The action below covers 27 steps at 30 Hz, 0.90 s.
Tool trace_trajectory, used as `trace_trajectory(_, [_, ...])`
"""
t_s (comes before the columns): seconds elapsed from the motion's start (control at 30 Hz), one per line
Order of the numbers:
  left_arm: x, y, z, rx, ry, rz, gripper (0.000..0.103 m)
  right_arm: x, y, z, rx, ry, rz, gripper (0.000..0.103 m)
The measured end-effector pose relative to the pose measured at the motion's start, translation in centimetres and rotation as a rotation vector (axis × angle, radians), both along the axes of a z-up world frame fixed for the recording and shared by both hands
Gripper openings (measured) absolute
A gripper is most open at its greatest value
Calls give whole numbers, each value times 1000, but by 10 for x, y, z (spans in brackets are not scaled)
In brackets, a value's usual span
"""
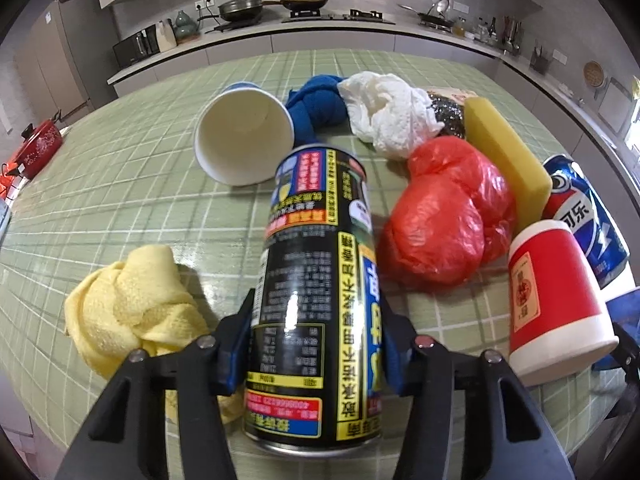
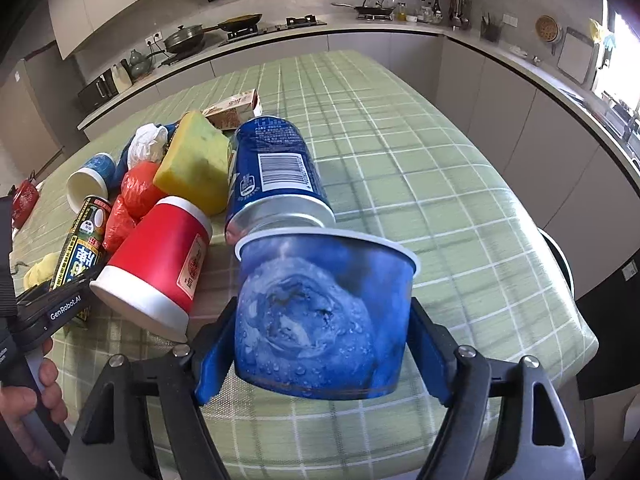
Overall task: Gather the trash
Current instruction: 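Grasp the black-yellow spray can with left tool while right tool grasps the blue cup, then carry the spray can and blue cup toward the black bucket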
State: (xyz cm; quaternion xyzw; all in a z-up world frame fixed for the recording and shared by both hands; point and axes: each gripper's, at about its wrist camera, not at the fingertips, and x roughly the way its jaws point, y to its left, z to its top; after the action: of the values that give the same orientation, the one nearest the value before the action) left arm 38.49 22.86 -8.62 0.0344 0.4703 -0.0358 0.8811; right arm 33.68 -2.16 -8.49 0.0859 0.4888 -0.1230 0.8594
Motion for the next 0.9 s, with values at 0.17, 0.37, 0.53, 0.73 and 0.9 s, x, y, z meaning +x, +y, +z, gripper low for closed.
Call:
trace_trajectory(0.17, [-12, 0, 5, -30, -31, 12, 53, -4, -1, 2, 2, -17, 5, 79])
trace_trajectory(0.37, [-33, 5, 17, -53, -62, 31, 53, -13, -4, 10, -3, -37, 20, 79])
trace_trajectory(0.53, [-50, 1, 27, -50, -76, 36, 53, -19, -8, 16, 7, -46, 38, 79])
trace_trajectory(0.73, [-61, -9, 20, -43, -44, 51, 53, -23, -12, 16, 15, -35, 71, 79])
trace_trajectory(0.9, [-60, -12, 10, -37, -13, 72, 53, -18, -13, 14, 12, -31, 92, 79])
